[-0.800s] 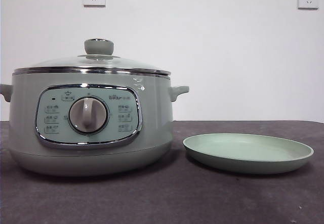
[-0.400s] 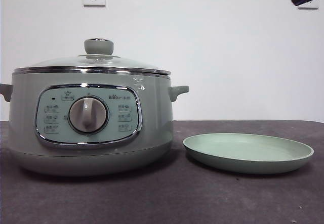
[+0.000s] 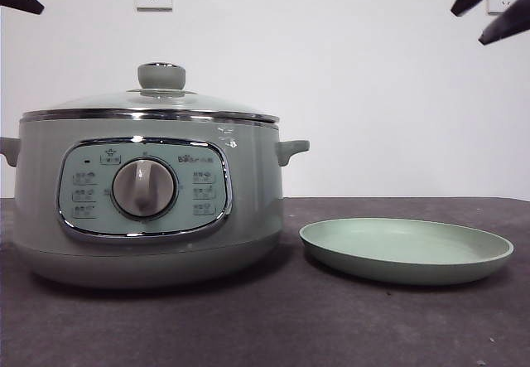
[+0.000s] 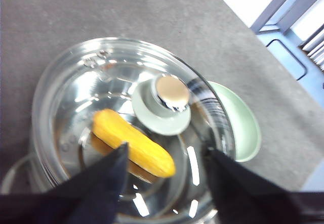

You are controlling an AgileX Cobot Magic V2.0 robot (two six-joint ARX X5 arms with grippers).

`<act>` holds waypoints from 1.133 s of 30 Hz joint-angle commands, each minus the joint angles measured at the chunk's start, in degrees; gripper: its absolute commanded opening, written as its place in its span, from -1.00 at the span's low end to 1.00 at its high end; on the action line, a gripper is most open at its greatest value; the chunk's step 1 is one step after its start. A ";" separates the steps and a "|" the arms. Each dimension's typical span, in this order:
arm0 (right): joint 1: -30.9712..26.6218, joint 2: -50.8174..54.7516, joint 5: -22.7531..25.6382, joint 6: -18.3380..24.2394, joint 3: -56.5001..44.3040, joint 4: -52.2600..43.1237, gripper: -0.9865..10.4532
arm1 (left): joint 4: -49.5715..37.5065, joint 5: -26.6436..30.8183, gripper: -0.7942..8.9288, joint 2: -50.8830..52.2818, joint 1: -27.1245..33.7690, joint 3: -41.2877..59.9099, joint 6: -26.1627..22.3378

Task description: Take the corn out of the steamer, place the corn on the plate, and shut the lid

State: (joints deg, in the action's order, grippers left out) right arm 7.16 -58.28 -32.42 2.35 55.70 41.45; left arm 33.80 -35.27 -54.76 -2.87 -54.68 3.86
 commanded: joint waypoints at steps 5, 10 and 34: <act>0.09 -0.35 -0.02 -1.70 0.07 -2.49 0.00 | -0.76 10.16 0.04 -6.84 -7.76 -7.69 -1.27; 0.09 -0.35 0.00 -2.08 0.07 -2.80 0.00 | -0.72 17.11 0.04 -12.70 -14.29 -12.00 -3.10; 0.09 -0.35 0.00 -2.08 0.07 -2.71 0.00 | -1.84 29.07 -0.63 -25.73 -22.69 -13.79 -5.49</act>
State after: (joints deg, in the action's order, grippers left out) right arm 7.16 -58.54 -32.42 0.64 55.70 38.98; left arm 31.83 -6.72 -80.36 -25.34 -68.49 -0.91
